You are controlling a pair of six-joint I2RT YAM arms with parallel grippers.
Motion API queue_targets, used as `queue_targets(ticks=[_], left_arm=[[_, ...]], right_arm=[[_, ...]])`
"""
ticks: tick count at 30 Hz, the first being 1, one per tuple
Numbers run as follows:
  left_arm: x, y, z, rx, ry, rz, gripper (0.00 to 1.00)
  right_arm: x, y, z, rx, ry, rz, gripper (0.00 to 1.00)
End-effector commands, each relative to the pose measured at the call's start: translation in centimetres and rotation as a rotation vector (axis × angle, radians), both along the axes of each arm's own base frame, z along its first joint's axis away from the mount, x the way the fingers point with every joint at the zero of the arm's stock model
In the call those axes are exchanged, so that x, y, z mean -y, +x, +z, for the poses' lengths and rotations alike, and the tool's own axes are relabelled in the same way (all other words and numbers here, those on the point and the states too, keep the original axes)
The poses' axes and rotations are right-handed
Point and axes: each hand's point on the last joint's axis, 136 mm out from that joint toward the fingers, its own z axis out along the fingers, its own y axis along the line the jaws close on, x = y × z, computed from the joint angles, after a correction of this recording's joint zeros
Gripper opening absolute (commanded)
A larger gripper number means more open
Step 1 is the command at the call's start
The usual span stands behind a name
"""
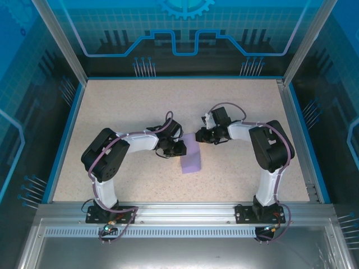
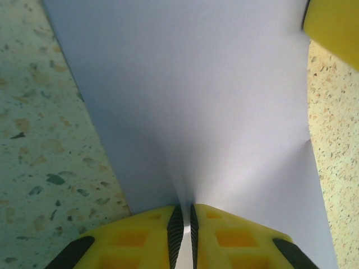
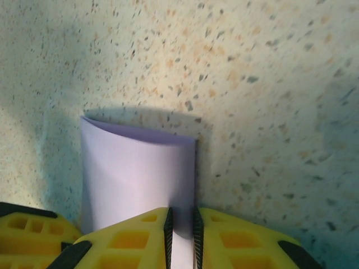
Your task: Fold a paper plane with a square sheet of paper (pick it up from the middle)
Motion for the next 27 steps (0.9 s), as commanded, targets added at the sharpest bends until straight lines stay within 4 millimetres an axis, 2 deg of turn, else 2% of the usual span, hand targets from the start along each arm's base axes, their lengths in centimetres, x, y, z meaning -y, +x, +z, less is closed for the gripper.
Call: queue_targets(ticks=[1,5,9,13,19,27], left_arm=[[-4.8,-2.9,-4.8,-0.114,0.239,0.018,0.19],[-4.8,-2.9,-4.6,-0.111,0.234,0.022,0.19],[-4.8,-2.9,-4.6,-0.109,0.237,0.021,0.19],[-4.8,-2.9,-4.5,-0.109,0.235,0.018,0.19],[-4.6,-2.8,-4.4,-0.106,0.234,0.012,0.19],[-4.8,-3.1,-4.3,-0.106,0.232,0.011,0.19]], right_arm=[[0.7,0.7,0.7,0.024,-0.023,0.0,0.2],[-0.5,-0.3,3.2,0.053,0.024,0.043,0.2],[-1.8,-2.2,4.4,0.052,0.028,0.074,0.2],[-1.9,-3.4,5.1,0.063,0.02,0.062,0.2],[-3.7,-3.9,3.2,0.005,0.06,0.091,0.2],[-2.8,-2.2,0.4,-0.008,-0.002,0.066,0.18]])
